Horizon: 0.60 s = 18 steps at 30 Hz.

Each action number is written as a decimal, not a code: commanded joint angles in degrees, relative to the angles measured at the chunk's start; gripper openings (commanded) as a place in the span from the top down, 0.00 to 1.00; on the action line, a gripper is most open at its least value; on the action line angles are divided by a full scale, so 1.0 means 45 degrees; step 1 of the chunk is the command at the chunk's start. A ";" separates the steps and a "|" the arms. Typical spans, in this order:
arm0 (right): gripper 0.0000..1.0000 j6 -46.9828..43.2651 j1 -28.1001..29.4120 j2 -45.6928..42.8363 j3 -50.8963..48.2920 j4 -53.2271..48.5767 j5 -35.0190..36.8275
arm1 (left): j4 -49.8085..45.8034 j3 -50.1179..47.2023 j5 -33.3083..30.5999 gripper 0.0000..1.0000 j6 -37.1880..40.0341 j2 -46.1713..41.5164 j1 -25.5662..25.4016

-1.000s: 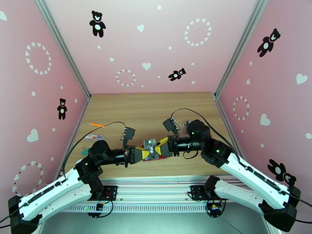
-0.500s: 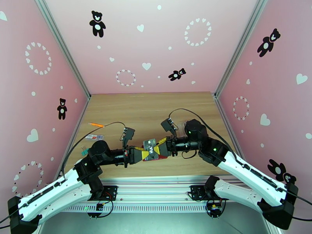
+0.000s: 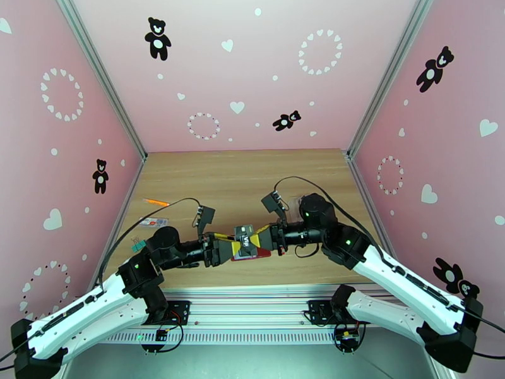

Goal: Put the credit cards into the card holder

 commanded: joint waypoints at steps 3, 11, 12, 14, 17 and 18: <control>1.00 0.1030 -0.0863 0.1631 -0.1272 -0.0376 0.0985 | -0.1318 -0.0880 -0.1258 0.28 -0.0850 0.0767 0.1015; 1.00 0.1214 -0.1602 0.4679 -0.1584 0.0485 0.0852 | 0.0325 -0.1731 -0.1078 0.45 -0.1020 0.4485 0.1476; 1.00 0.1325 -0.1742 0.5145 -0.1562 0.0775 0.0675 | 0.0636 -0.1710 -0.0970 0.49 -0.1000 0.5041 0.1477; 1.00 0.1437 -0.1931 0.5941 -0.1415 0.0953 0.0609 | 0.1373 -0.1691 -0.0678 0.53 -0.1023 0.5967 0.1477; 1.00 0.1432 -0.2063 0.6843 -0.1203 0.1173 0.0572 | 0.1742 -0.1404 -0.0655 0.62 -0.0901 0.7125 0.1498; 1.00 0.1437 -0.2107 0.7112 -0.1182 0.1273 0.0526 | 0.1797 -0.1316 -0.0675 0.64 -0.0863 0.7405 0.1497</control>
